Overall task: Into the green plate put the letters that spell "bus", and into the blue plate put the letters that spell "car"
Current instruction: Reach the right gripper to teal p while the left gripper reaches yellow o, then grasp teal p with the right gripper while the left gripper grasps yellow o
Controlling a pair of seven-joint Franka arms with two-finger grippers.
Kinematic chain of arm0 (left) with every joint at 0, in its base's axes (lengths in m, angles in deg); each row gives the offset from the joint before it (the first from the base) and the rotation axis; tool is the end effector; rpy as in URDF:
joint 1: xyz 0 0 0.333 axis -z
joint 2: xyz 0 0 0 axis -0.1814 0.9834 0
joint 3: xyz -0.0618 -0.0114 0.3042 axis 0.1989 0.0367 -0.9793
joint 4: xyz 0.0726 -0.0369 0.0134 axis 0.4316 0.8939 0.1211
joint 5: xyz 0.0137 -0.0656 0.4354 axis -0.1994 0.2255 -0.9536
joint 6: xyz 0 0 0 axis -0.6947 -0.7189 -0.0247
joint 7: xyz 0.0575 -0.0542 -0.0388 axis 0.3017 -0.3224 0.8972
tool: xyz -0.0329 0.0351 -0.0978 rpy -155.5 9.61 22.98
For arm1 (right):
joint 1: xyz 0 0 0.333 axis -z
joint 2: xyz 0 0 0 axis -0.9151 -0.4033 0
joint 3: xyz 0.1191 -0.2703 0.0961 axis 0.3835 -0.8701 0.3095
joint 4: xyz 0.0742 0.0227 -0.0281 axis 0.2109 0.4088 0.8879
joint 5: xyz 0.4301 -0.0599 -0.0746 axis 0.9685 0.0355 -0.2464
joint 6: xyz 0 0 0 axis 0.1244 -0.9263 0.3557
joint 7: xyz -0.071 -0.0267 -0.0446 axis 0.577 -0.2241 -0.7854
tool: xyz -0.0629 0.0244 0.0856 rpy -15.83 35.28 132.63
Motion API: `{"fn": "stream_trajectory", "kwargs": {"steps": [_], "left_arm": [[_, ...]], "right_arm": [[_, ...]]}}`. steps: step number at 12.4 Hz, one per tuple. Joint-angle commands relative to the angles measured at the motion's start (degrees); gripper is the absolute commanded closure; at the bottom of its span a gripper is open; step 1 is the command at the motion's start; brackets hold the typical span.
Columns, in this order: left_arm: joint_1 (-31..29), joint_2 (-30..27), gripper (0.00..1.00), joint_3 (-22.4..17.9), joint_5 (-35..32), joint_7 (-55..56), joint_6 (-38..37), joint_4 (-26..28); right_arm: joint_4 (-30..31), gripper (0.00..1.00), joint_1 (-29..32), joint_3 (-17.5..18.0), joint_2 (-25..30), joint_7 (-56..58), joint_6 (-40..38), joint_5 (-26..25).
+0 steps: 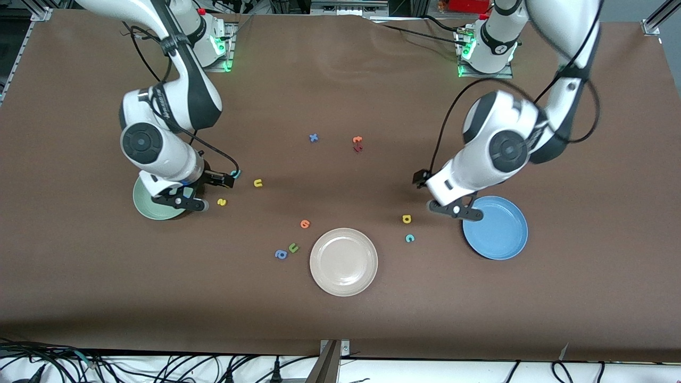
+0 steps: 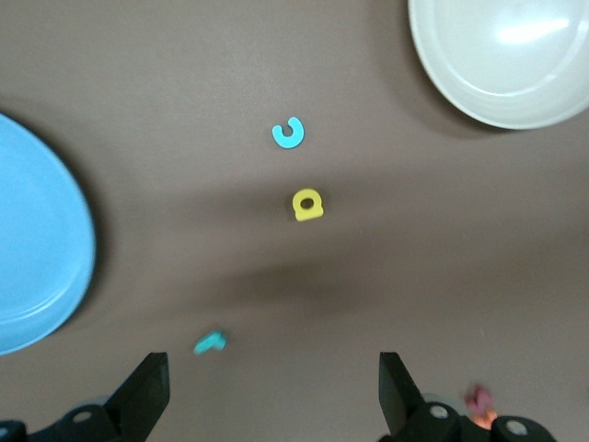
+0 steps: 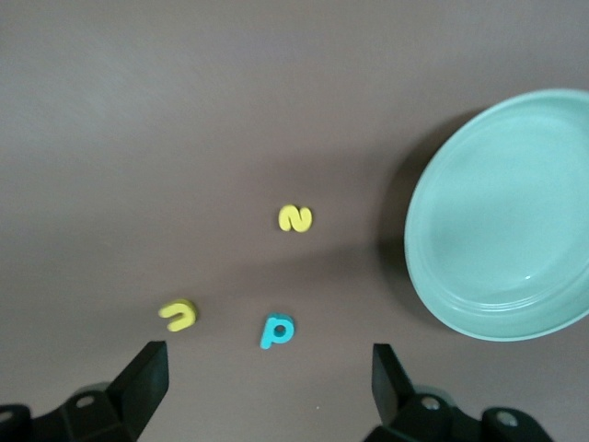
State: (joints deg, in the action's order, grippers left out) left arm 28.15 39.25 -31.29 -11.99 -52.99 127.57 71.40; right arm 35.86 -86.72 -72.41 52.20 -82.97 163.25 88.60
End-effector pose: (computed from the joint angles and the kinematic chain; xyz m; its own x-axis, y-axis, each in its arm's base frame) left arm 0.6407 -0.2762 0.2780 0.9823 -0.1359 -0.1287 -0.1203 -0.9853 0.1215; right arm 0.6077 0.1885 0.2594 0.9751 -0.1772 -0.1334 -0.1677 -0.9826 0.0795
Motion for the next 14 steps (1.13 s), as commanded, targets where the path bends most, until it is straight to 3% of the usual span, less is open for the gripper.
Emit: {"fn": "stream_trajectory", "kwargs": {"steps": [1, 3, 6, 7, 8, 14], "left_arm": [[2.5, 7.7, 0.00, -0.8, -1.7, 6.4, 8.0, -2.2], [3.6, 10.2, 0.00, -0.8, -1.7, 7.7, 11.5, -2.3], [6.8, 11.7, 0.00, -1.1, -2.2, 10.9, 14.4, -2.2], [6.7, 12.2, 0.06, -1.1, -3.1, 11.1, 14.5, -2.2], [6.7, 12.9, 0.11, -1.2, -3.2, 11.1, 14.5, -2.2], [6.4, 14.3, 0.15, -2.4, -6.2, 11.1, 18.9, -2.2]], "right_arm": [[8.4, 0.02, 0.0, 0.0, 1.1, -0.7, 7.6, 0.2], [10.4, 0.08, 0.0, 0.0, -0.3, -0.8, 9.8, 1.2], [12.8, 0.10, 0.0, 0.0, -2.0, -1.0, 14.4, 5.4], [13.8, 0.10, 0.0, 0.0, -2.3, -1.0, 15.8, 6.2], [14.6, 0.10, 0.0, 0.0, -2.5, -1.1, 17.5, 6.3], [15.5, 0.16, -0.1, 1.9, -4.7, -4.7, 22.3, 6.3]]}}
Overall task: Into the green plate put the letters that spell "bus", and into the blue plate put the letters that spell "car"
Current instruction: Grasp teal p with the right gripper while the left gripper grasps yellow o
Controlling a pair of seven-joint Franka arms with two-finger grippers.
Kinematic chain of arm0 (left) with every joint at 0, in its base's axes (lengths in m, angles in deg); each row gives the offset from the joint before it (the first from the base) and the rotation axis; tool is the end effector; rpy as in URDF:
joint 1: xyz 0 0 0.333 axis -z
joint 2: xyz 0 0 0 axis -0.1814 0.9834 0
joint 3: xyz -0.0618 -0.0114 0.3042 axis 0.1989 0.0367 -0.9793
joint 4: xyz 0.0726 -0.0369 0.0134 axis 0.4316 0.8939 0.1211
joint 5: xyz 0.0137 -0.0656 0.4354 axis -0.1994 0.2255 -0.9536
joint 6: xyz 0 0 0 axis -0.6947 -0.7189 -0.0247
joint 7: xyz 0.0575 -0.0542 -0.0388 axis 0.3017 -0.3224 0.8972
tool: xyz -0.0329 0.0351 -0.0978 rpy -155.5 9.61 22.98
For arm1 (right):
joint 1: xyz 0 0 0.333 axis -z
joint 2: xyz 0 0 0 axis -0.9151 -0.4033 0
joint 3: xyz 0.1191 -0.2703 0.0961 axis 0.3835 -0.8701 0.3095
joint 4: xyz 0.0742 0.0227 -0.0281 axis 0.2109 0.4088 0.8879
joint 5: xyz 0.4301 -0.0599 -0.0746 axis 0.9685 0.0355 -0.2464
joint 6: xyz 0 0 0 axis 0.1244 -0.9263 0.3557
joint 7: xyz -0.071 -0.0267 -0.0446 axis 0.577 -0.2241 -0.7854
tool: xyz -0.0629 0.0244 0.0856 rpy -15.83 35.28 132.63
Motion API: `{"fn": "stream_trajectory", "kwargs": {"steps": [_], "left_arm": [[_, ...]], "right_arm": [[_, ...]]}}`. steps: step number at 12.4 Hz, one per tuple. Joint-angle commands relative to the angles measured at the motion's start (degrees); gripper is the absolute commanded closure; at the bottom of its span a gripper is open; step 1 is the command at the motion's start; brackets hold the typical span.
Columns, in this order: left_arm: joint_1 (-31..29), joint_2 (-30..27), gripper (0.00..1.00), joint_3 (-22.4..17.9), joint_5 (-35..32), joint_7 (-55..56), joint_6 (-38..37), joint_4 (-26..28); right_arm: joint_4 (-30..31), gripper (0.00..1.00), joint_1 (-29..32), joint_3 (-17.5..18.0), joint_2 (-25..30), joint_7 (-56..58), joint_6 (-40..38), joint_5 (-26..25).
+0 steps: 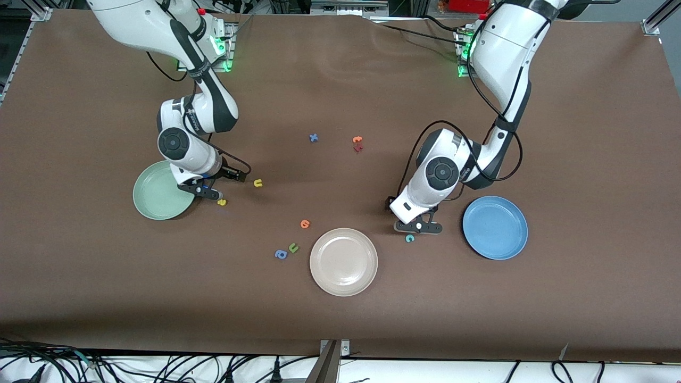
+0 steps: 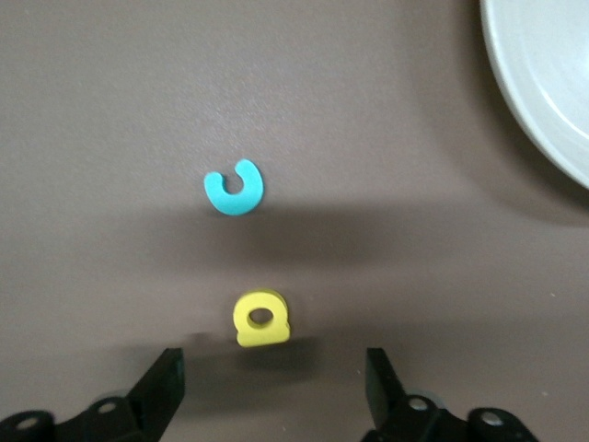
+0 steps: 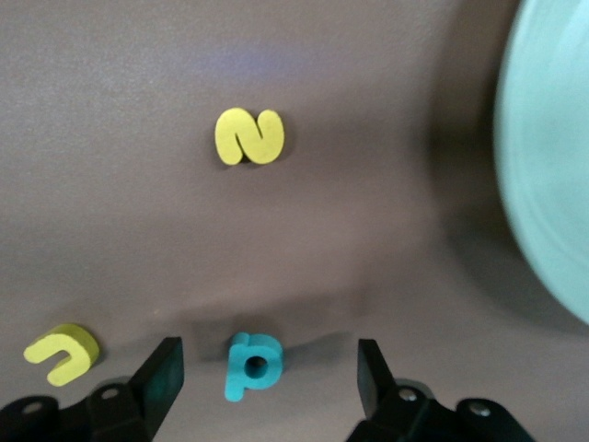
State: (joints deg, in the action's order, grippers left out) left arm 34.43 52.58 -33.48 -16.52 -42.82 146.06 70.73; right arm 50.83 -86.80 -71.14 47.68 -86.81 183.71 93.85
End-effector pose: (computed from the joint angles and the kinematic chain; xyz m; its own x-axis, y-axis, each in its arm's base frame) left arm 0.6314 -0.3231 0.1447 0.9984 -0.0511 -0.0225 -0.0496 -0.9967 0.0636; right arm 0.5356 0.1773 0.1297 0.9463 -0.2919 -0.1388 -0.2893 -0.9564 0.0393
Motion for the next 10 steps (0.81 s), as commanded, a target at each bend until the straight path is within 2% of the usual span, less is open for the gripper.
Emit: {"fn": "stream_trajectory", "kwargs": {"steps": [1, 3, 6, 7, 9, 10], "left_arm": [[0.2, 1.6, 0.21, -0.2, -1.7, 0.9, 1.2, -1.6], [0.1, 2.1, 0.25, -0.2, -2.1, 0.9, 3.6, -1.5], [0.1, 2.4, 0.40, -0.9, -2.5, 0.7, 3.7, -1.4], [0.1, 2.6, 0.49, -0.8, -3.5, 0.7, 3.7, -1.4], [0.2, 2.6, 0.74, -0.9, -3.9, 0.8, 3.7, -1.3], [0.4, 2.7, 0.81, -0.9, -4.0, 0.8, 3.6, -1.1]], "right_arm": [[0.5, 0.16, -0.1, 0.6, -0.7, -0.9, 2.7, 1.0], [0.5, 0.30, -0.1, 0.7, -1.1, -0.9, 3.1, 1.0], [0.5, 0.47, -0.1, 0.7, -1.1, -0.9, 3.0, 1.0], [0.5, 0.54, -0.1, 0.7, -1.0, -0.9, 2.9, 1.0], [0.5, 0.71, 0.0, 0.7, -1.1, -0.9, 2.8, 1.0], [0.5, 0.79, -0.1, 0.7, -1.1, -0.9, 2.6, 1.0]]}}
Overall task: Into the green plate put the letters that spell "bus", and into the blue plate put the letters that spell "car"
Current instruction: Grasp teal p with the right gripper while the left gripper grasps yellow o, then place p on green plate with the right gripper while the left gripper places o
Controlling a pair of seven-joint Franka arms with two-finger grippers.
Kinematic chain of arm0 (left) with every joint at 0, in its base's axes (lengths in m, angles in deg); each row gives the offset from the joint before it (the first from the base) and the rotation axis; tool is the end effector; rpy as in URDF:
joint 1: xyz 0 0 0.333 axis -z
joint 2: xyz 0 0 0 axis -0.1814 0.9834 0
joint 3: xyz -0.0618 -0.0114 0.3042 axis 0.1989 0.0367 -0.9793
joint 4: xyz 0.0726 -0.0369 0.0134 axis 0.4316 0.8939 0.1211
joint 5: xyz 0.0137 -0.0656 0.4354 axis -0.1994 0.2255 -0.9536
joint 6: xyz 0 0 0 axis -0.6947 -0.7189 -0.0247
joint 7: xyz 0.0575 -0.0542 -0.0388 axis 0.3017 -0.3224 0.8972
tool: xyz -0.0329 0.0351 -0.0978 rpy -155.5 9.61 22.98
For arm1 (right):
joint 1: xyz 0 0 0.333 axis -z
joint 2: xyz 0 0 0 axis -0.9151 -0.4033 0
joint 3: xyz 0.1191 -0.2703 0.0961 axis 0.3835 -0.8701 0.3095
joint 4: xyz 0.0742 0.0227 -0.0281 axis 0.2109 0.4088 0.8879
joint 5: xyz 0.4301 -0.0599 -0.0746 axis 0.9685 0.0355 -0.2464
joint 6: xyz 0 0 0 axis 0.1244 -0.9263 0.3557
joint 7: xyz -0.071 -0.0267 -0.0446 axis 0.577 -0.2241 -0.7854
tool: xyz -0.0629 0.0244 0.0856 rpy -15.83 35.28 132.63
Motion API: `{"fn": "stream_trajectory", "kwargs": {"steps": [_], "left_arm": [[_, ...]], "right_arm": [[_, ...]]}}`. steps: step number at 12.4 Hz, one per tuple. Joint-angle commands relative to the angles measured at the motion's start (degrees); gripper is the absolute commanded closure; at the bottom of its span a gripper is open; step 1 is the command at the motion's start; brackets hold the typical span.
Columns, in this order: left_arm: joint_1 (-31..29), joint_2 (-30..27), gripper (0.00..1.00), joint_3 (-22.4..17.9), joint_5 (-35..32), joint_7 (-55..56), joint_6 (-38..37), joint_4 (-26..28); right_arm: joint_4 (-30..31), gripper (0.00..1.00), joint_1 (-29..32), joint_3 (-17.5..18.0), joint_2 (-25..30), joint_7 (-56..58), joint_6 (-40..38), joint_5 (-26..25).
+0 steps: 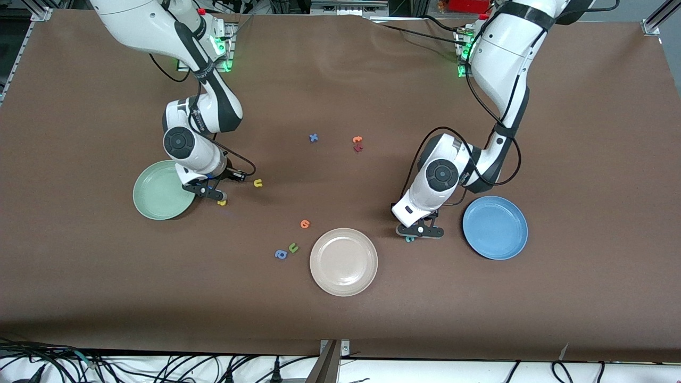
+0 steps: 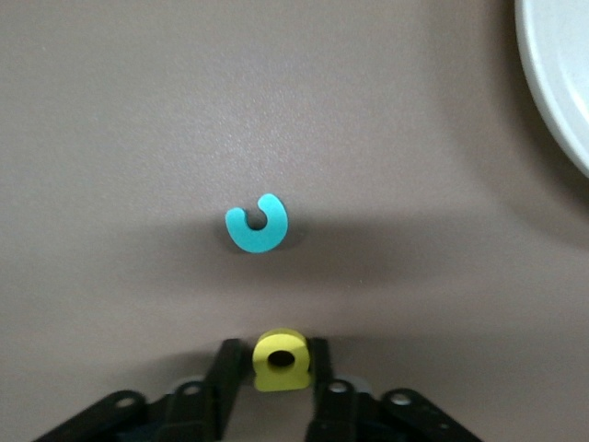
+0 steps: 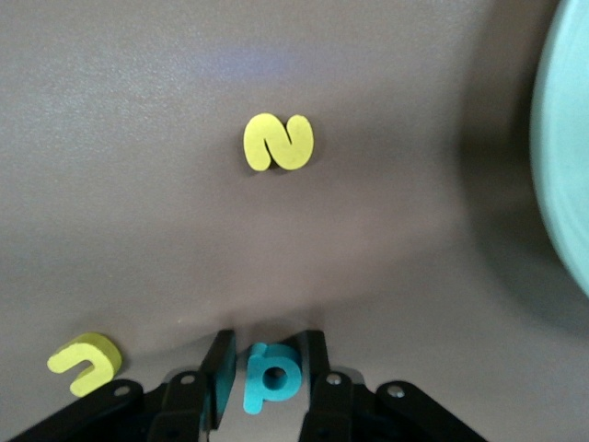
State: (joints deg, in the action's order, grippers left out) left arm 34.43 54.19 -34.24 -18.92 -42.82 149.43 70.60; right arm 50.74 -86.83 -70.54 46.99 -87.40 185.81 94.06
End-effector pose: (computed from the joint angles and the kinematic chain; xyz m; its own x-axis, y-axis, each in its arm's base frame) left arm 0.6369 -0.3156 0.1307 0.9973 -0.0692 0.0228 -0.0701 -0.9966 0.0427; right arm 0.5361 0.1838 0.1261 0.9480 -0.2952 -0.1192 -0.2946 -0.9553 0.0234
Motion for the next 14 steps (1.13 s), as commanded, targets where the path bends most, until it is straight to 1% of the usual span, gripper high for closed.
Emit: {"fn": "stream_trajectory", "kwargs": {"steps": [1, 3, 5, 6, 7, 8, 9, 11, 12, 14], "left_arm": [[0.5, 1.1, 0.88, 0.0, -1.6, 0.9, 0.2, -0.6], [0.0, 0.2, 0.90, 0.0, -1.5, 0.8, -1.8, -1.0], [-1.0, -3.0, 0.90, 0.0, -1.6, 0.2, -7.1, -1.3], [-2.3, -5.3, 0.90, 0.0, -1.6, -0.9, -10.8, -1.3], [-4.2, -7.4, 0.89, 0.0, -1.6, -5.0, -14.3, -1.4], [-7.8, -8.3, 0.88, 0.3, -1.5, -11.2, -16.7, -2.4], [-10.0, -8.6, 0.88, 0.5, -1.4, -15.9, -18.8, -3.3], [-12.7, -8.8, 0.86, 0.1, -1.5, -21.7, -20.1, -4.0], [-15.2, -8.6, 0.82, 0.2, -1.5, -25.8, -20.1, -3.7], [-19.4, -6.0, 0.82, 0.2, -0.8, -34.9, -19.4, -4.0]], "right_arm": [[0.6, 0.87, 0.0, 0.1, -0.3, -0.2, 0.5, 0.8], [0.5, 0.88, 0.0, 0.1, -0.3, -0.2, 0.0, 0.8], [-0.2, 0.88, 0.0, 0.1, 1.1, 0.0, -1.9, 0.8], [-0.9, 0.90, 0.0, 0.0, 2.1, 0.2, -3.7, 0.8], [-1.9, 0.91, 0.0, 0.0, 2.8, 0.3, -5.8, 0.8], [-3.0, 0.91, 0.0, -0.2, 3.4, 0.4, -8.2, 0.7], [-3.9, 0.91, 0.0, -0.4, 4.1, 0.7, -10.0, 0.7], [-6.7, 0.91, 0.1, -1.7, 4.9, 1.4, -14.6, 0.5], [-9.0, 0.91, 0.1, -2.5, 4.9, 2.4, -18.1, 0.4], [-12.5, 0.91, 0.1, -5.8, 4.9, 6.9, -24.0, 0.4]]}}
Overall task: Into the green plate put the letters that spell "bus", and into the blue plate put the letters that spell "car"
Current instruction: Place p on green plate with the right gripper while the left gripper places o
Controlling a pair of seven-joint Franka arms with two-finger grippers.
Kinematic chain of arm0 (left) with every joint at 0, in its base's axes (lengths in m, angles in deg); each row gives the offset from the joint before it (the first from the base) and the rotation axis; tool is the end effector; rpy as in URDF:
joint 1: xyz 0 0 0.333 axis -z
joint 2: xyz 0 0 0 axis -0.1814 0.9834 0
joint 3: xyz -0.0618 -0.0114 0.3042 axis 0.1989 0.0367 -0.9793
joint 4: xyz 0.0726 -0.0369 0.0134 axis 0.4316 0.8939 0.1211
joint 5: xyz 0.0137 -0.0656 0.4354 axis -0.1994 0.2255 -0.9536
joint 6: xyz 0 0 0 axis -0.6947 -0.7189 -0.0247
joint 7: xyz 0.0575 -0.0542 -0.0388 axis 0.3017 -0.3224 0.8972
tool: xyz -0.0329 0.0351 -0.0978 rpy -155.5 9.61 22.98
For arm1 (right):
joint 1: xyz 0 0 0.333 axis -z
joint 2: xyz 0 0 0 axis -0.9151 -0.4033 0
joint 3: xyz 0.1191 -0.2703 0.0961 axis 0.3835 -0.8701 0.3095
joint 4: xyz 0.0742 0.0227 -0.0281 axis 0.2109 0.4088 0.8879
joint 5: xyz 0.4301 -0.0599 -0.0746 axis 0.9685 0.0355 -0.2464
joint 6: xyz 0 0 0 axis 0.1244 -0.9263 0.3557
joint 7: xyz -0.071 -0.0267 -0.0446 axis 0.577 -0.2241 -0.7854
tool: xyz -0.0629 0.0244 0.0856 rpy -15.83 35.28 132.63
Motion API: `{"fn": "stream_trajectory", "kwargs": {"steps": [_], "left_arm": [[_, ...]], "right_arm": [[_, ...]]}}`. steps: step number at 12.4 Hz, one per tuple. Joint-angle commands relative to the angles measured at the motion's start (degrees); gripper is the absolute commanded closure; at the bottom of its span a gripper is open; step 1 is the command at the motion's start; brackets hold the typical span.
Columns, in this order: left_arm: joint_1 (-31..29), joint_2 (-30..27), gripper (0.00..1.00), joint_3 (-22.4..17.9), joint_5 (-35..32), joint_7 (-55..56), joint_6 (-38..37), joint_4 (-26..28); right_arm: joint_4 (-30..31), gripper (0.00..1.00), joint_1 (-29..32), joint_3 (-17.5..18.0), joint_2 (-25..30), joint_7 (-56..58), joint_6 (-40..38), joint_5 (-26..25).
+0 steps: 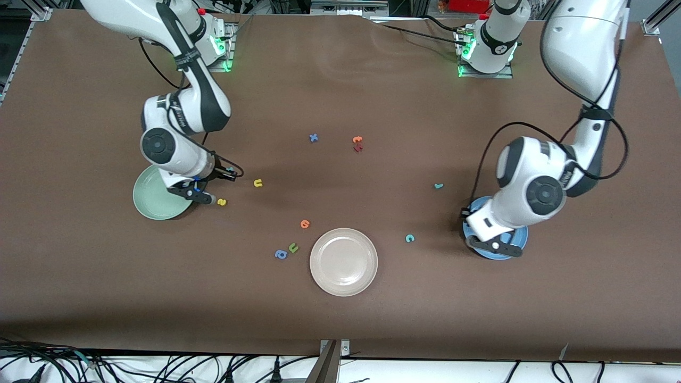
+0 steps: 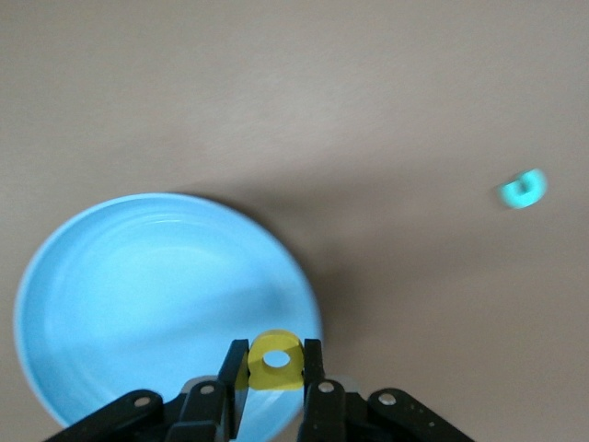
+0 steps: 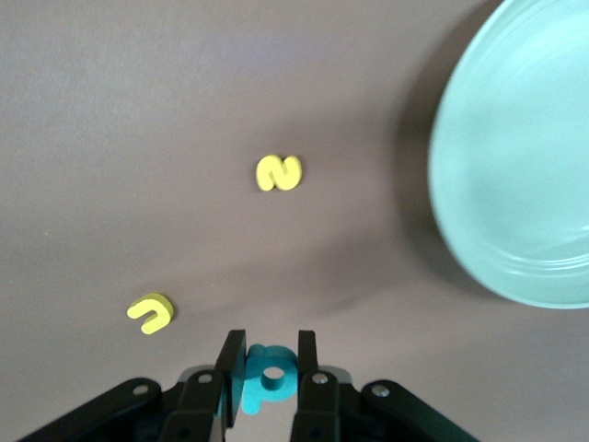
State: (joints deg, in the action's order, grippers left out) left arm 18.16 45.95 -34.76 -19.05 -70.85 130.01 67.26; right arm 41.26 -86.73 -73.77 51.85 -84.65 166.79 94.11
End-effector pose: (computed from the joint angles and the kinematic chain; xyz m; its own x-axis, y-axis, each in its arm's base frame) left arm 0.7050 -0.1187 0.2313 0.9576 -0.2714 -0.0971 -0.2697 -0.9625 0.0302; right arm 0.5856 0.1695 0.2187 0.9389 -0.2857 -0.1918 -0.2812 -0.9583 0.0510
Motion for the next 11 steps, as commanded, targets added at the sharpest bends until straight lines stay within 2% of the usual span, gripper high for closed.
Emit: {"fn": "stream_trajectory", "kwargs": {"steps": [1, 2, 3, 4, 6, 8, 11], "left_arm": [[-4.4, 3.1, 0.75, 1.0, -0.5, -8.7, 0.1, -0.7], [-4.0, 3.2, 0.27, 1.0, -0.5, -8.8, 0.1, -0.7], [-4.2, 3.0, 0.00, 1.4, 0.5, -8.7, 0.0, -0.7], [-4.1, 2.8, 0.00, 1.7, 3.2, -8.8, -0.3, -0.7], [-3.2, 2.4, 0.00, 1.7, 3.7, -9.0, -0.7, 0.1], [-3.1, 1.0, 0.00, 5.0, 3.5, -8.1, -2.3, 1.4], [-2.1, -1.1, 0.00, 6.5, 3.5, -5.1, -2.0, 5.1]], "right_arm": [[-3.9, 0.91, 0.0, -4.2, 0.1, 7.1, -6.1, 0.4], [-4.0, 0.91, 0.0, -6.1, 0.1, 10.3, -6.2, 0.4], [-4.0, 0.91, 0.3, -7.3, -0.1, 13.3, -6.2, 0.5], [-4.0, 0.91, 0.9, -7.7, -0.7, 15.6, -5.7, 0.4], [-4.0, 0.91, 3.6, -7.7, -2.8, 19.2, -3.8, 0.2], [-4.0, 0.91, 4.9, -7.7, -6.4, 23.4, 1.1, 0.2], [-4.0, 0.89, 9.2, -7.7, -10.4, 31.3, 4.9, 0.2]]}}
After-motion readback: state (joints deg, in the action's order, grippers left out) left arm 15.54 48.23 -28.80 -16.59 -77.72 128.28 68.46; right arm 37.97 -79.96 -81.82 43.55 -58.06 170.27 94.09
